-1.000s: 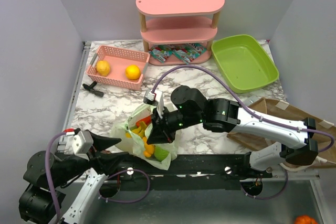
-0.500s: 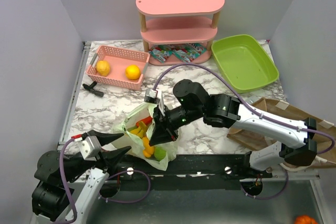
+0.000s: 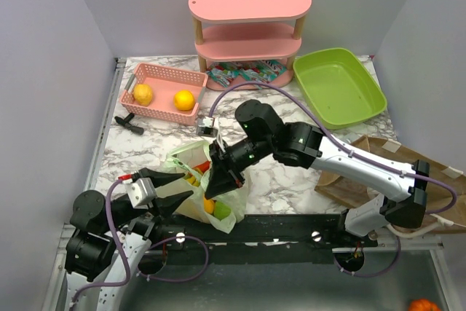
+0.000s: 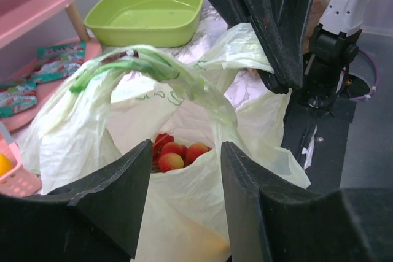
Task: Place the food into the grocery bag and tie it
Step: Tie the grocery bag at the center of the board.
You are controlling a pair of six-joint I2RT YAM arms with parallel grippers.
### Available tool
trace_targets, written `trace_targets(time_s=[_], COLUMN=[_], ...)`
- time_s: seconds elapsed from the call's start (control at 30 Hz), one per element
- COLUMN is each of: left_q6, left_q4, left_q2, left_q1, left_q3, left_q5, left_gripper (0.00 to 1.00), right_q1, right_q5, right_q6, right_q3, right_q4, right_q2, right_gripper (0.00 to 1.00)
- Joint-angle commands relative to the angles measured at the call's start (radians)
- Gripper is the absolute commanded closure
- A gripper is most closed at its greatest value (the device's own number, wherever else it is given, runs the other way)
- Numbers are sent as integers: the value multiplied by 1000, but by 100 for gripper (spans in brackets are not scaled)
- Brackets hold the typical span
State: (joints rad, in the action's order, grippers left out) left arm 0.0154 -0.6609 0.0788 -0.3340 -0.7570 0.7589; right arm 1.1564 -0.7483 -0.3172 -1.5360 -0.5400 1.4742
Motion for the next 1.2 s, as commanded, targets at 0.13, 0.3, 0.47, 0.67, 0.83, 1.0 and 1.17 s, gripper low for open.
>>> trace_targets(time_s=[0.13, 0.3, 0.47, 0.67, 0.83, 1.0, 1.17], left_q6=[11, 12, 17, 6, -10, -10, -10], left_q4=[177, 261, 263, 293, 322, 294, 267], left_q2=[30, 37, 53, 41, 46, 34, 18], left_q1=[6, 6, 6, 6, 6, 6, 6], left_q3=[22, 56, 61, 85, 90, 79, 82], left_q5=[2, -44, -79, -110, -36, -5, -3], left_gripper=[52, 50, 51, 53, 54, 57, 58], right_q1=[-44, -111, -148, -150, -152, -151, -149], right_q5=[-168, -207, -139, 17, 325, 374, 274], right_q6=[20, 4, 6, -3, -26, -26, -36], right_q3=[-24, 12, -15, -38, -93, -132, -152], right_q4=[49, 105, 87, 61, 10, 12, 52], right_q2=[7, -29, 0, 61, 122, 168, 201], right_gripper=[98, 98, 97, 95, 93, 93, 92])
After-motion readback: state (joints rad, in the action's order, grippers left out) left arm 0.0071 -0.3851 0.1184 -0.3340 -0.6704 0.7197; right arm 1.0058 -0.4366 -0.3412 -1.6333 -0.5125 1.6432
